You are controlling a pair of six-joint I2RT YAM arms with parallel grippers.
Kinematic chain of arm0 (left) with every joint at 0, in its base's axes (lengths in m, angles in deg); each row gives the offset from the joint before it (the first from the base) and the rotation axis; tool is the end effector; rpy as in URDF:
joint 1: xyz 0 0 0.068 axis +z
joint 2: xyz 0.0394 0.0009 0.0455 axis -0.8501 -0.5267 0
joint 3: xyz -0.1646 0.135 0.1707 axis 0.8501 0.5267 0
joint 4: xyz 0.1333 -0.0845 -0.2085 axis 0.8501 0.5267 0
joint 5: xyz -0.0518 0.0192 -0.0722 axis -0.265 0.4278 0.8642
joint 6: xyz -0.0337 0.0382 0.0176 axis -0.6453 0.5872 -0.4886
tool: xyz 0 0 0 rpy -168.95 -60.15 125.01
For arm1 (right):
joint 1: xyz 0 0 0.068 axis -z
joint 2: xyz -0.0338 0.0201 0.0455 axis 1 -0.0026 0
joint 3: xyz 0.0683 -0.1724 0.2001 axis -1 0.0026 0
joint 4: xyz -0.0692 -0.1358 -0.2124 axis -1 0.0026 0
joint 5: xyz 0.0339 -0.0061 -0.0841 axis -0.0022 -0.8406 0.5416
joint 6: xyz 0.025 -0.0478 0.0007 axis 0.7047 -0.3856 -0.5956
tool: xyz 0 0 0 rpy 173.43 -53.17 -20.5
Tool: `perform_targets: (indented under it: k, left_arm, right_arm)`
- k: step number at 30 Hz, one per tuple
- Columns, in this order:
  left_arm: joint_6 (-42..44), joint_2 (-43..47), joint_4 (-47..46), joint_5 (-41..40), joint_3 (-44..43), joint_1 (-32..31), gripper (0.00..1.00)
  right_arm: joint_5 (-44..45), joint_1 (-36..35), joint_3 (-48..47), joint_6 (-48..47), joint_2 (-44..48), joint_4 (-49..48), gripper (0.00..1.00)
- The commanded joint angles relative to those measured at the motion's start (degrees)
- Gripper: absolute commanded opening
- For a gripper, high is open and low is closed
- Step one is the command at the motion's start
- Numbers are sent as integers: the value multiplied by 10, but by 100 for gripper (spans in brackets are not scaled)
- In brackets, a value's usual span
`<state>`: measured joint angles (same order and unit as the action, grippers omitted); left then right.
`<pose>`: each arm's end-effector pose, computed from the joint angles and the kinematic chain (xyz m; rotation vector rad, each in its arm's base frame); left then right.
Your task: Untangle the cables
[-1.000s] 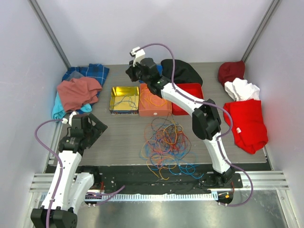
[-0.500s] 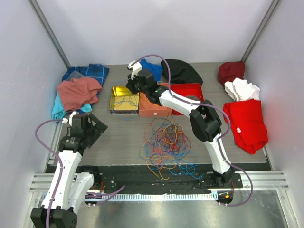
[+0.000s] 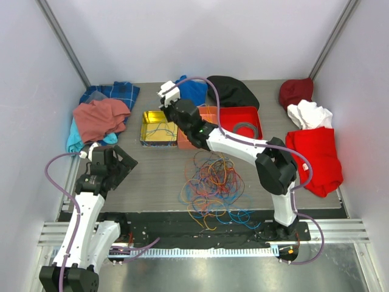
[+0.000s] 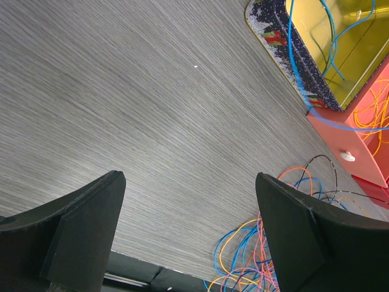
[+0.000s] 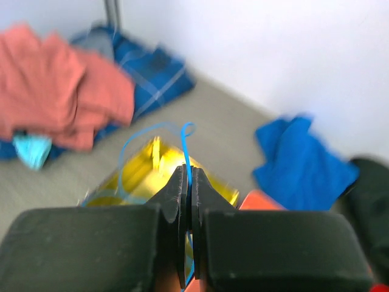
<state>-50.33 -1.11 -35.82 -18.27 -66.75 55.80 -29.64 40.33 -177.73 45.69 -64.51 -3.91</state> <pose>0.1432 -0.0033 0.2497 -1.0552 2.1999 -0.3407 0.3207 0.3615 0.3031 -0.6081 1.5635 0.3417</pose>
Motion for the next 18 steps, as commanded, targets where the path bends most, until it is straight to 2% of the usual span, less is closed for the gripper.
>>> perform_targets:
  k: [1,9,14,18]
  left_arm:
    - [9,3,-10,6,-10,-2,93]
    - [10,1,-5,9,-12,-2,93]
    - [11,-4,-6,10,-12,-2,93]
    - [11,-8,-7,8,-11,-2,93]
  right_arm:
    - [58,0,-29,-106,17,-136,1]
    - [40,0,-110,-179,-61,-197,1]
    - [31,2,-182,-231,-121,-187,1]
    - [23,8,-184,-224,-143,-189,1]
